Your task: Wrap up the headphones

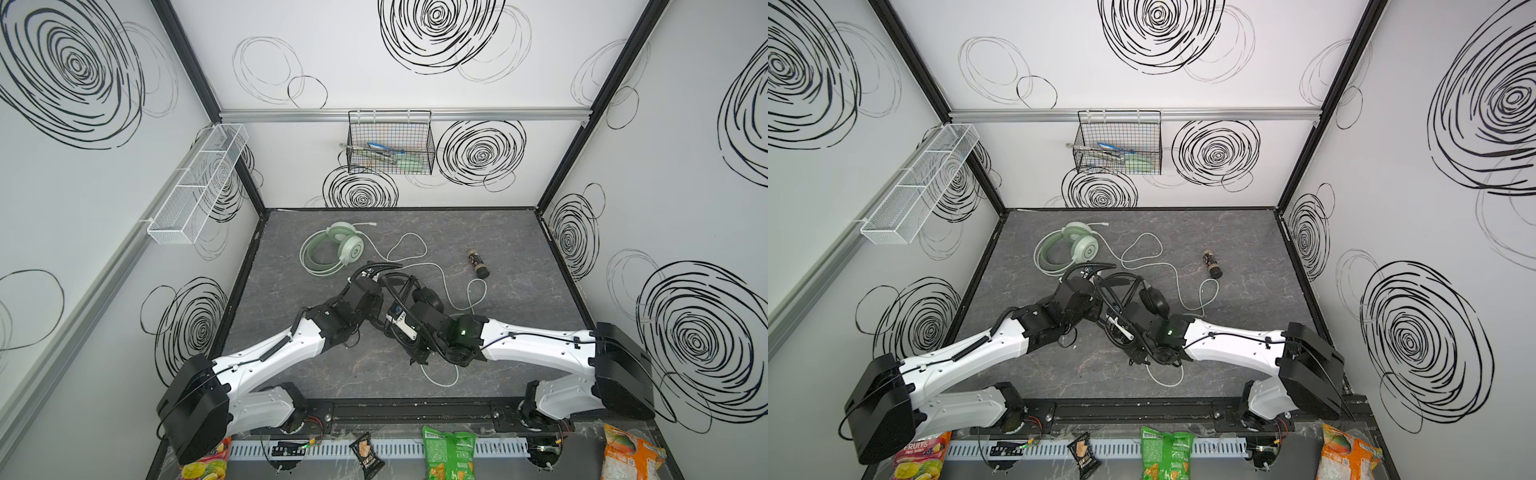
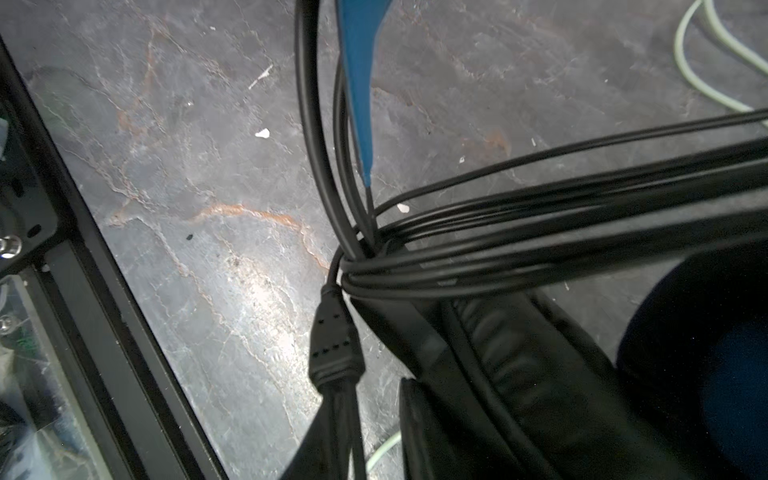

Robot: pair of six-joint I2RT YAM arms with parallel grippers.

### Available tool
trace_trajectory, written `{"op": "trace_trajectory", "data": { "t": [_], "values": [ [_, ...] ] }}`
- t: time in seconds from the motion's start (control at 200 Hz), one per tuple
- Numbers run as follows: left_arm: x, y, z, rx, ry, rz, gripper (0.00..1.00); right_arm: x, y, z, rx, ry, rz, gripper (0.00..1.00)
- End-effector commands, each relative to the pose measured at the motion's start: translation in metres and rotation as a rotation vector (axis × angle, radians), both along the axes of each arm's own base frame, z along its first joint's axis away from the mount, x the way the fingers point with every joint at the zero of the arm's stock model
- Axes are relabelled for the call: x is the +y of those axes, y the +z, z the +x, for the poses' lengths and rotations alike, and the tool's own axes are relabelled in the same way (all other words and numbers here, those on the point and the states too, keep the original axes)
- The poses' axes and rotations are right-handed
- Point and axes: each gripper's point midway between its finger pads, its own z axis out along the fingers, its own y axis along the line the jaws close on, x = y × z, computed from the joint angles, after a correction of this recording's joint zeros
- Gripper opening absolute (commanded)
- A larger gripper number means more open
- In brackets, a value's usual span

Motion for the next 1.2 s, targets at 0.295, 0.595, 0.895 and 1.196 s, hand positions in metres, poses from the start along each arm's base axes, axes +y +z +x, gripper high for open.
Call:
{"op": "trace_trajectory", "data": {
  "t": [0.295, 0.595, 0.895, 1.196],
  "values": [
    [-0.004, -0.02, -0.025, 0.121, -0.115, 0.025, 0.0, -0.037, 0.025, 0.037, -0.138, -0.181, 0.019, 0.37],
    [0.009, 0.012, -0.006, 0.082, -0.072, -0.101, 0.0, -0.035, 0.049, 0.003, -0.144, -0.072, 0.304, 0.38],
    [0.009, 0.026, -0.003, 0.064, -0.072, -0.127, 0.0, -0.054, 0.08, -0.002, -0.245, -0.097, 0.509, 0.43],
    [0.021, 0.076, 0.009, -0.061, -0.003, -0.165, 0.0, -0.048, 0.076, -0.014, -0.217, -0.029, 0.543, 0.44]
  ]
}}
